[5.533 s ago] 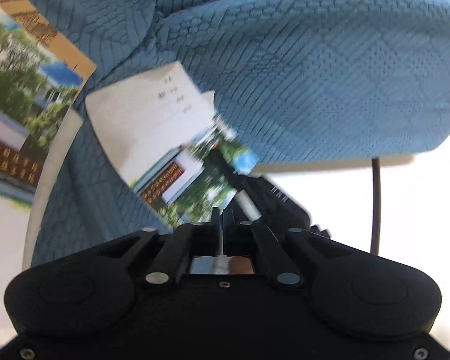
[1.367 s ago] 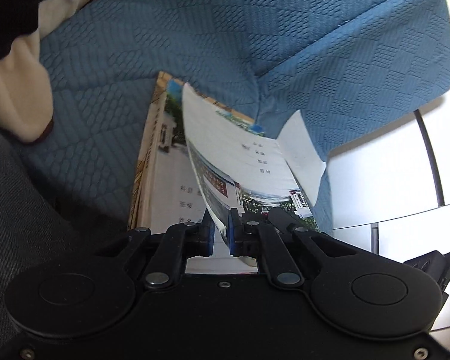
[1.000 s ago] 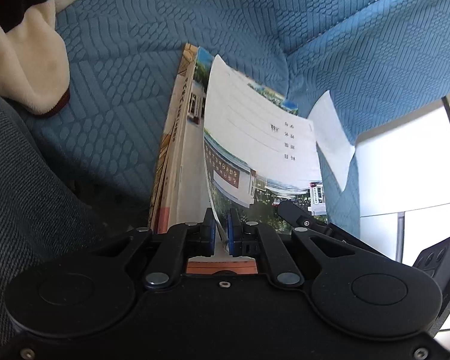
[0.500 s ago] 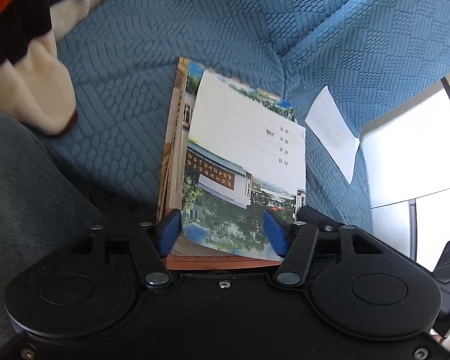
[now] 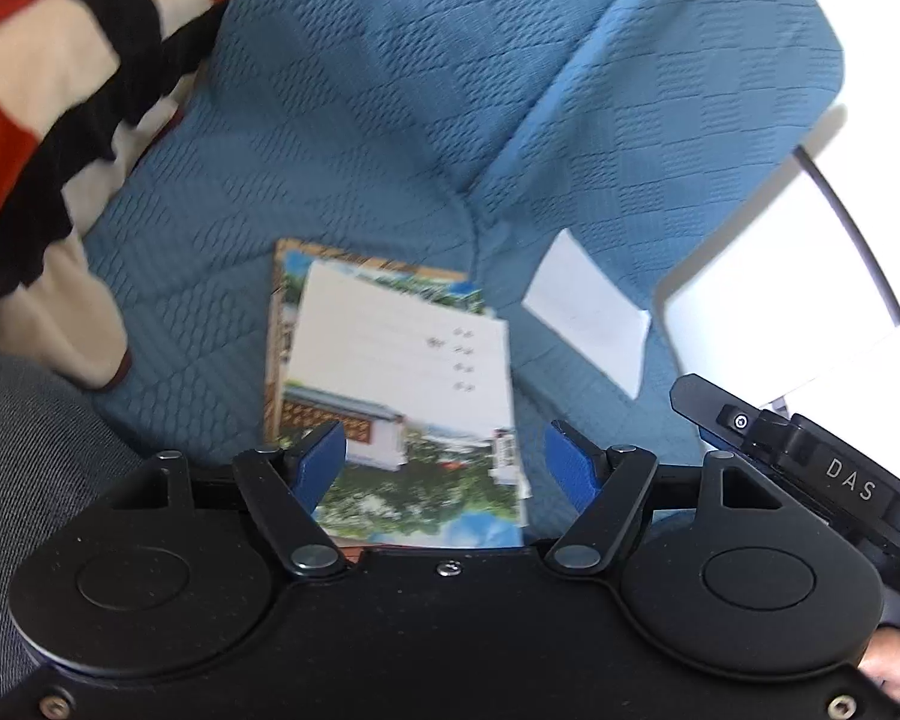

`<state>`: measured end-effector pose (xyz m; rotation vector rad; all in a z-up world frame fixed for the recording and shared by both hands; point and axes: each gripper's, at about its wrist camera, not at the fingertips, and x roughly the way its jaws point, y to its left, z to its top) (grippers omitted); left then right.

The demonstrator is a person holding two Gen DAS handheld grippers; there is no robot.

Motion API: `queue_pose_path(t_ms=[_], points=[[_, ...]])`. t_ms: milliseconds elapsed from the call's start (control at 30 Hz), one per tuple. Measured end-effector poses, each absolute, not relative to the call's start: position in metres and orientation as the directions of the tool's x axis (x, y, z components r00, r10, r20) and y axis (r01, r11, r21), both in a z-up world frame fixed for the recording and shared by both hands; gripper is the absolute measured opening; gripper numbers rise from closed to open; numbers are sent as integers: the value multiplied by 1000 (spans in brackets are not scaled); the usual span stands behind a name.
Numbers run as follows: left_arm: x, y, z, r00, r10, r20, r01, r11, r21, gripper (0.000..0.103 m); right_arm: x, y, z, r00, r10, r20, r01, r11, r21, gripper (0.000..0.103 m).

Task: Organize objects
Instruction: 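Raise both open grippers away from the book stack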

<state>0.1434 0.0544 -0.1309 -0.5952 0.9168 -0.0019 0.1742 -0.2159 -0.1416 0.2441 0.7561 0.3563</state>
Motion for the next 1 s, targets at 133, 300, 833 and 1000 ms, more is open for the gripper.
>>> queue_pose_path(t_ms=[133,300,833,1000], points=[[138,37,-106,653,-230,-722,-199,867,-457,72,165,-225,-123,692,400,-601,-239,912,332,64],[131,18,-77,688,-233,-687,-146,883,-445,74,150,-237,-106,711,402,-577,-249,911,329,64],[112,-25,-42,731,-257,-631,-36,910,-413,101,121,-269,-95,734,346,-584,-213,934,285,68],[111,-29,-37,748,-226,-625,-48,920,-390,102,115,-274,-93,766,310,-563,-211,949,236,97]])
